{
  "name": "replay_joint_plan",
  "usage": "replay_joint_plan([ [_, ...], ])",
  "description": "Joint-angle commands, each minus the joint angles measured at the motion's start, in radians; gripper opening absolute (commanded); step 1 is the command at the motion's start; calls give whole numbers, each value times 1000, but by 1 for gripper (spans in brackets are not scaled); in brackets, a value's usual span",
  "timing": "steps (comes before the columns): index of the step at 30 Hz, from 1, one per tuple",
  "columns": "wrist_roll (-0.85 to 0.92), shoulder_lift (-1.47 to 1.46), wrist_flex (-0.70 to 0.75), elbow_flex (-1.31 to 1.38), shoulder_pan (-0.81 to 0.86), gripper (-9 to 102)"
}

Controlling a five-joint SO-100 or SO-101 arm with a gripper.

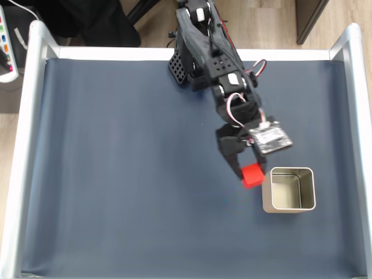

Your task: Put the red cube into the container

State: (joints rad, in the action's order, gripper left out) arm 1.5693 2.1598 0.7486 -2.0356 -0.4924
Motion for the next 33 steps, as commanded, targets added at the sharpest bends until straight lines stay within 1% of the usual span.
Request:
replay_joint_plan([
  [1,5,-41,-5,95,-61,0],
  [10,-20,-302,-9,327,-150,0],
  [15,-15,-417,-11,422,-167,0],
  [24,26,-531,-64,439,-173,0],
  [33,14,-571,-92,434,-199,1],
])
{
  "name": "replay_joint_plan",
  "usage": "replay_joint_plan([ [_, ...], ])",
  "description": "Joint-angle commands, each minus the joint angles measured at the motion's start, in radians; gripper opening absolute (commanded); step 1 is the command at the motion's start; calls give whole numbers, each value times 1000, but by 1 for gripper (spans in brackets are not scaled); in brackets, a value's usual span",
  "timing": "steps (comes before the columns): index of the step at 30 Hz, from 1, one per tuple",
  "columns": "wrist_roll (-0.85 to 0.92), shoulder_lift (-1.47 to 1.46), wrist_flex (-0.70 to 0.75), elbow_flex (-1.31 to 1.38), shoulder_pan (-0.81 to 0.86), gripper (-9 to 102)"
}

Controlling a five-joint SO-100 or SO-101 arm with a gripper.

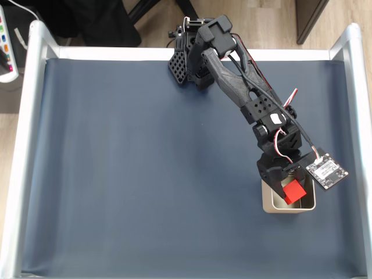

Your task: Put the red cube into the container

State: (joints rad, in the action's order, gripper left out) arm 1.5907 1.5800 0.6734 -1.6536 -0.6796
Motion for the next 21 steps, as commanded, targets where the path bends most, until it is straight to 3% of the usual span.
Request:
replay_joint_plan([
  [1,-14,11,-15,52,-17,1],
  [13,-40,41,9,26,-43,13],
  [21,-37,48,31,5,-37,14],
])
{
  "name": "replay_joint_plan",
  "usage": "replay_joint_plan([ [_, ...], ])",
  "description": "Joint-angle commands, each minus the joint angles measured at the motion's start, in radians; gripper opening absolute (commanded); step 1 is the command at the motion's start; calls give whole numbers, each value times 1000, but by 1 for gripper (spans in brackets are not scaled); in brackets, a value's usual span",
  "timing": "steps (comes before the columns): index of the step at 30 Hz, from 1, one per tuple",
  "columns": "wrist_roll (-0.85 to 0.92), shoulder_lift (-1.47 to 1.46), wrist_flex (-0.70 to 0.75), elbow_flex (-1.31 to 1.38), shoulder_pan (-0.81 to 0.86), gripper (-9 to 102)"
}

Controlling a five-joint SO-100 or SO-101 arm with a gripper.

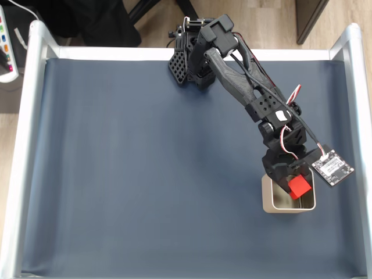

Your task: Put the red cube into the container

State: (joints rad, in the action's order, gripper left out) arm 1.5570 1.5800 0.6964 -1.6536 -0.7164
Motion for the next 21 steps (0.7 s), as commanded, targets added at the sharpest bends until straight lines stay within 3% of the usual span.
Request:
replay_joint_plan([
  [1,0,49,9,2,0,15],
  [21,32,63,-32,-3,17,16],
])
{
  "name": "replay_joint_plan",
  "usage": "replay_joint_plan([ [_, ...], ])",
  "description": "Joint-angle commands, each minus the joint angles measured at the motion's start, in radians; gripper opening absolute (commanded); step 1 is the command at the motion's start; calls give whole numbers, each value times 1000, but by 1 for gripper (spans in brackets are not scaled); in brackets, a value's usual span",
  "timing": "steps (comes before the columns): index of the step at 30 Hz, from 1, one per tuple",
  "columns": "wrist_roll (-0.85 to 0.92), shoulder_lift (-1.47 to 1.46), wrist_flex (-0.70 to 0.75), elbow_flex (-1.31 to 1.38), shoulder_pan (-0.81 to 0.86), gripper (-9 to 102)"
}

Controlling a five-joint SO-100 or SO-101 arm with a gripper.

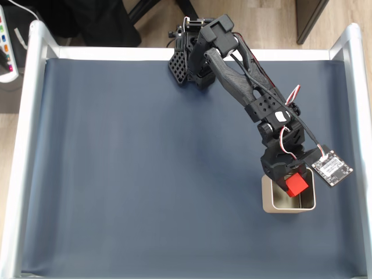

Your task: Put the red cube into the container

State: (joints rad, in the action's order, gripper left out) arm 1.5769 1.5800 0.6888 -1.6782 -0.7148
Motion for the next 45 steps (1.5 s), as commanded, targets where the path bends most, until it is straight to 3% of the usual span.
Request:
replay_joint_plan([
  [1,17,64,-32,21,18,17],
  [11,166,133,-55,-41,60,21],
  [18,126,132,-87,-34,69,20],
  [25,-21,152,-127,-18,80,0],
  [31,-95,233,-129,-95,224,0],
  [45,-49,609,-281,-687,581,0],
])
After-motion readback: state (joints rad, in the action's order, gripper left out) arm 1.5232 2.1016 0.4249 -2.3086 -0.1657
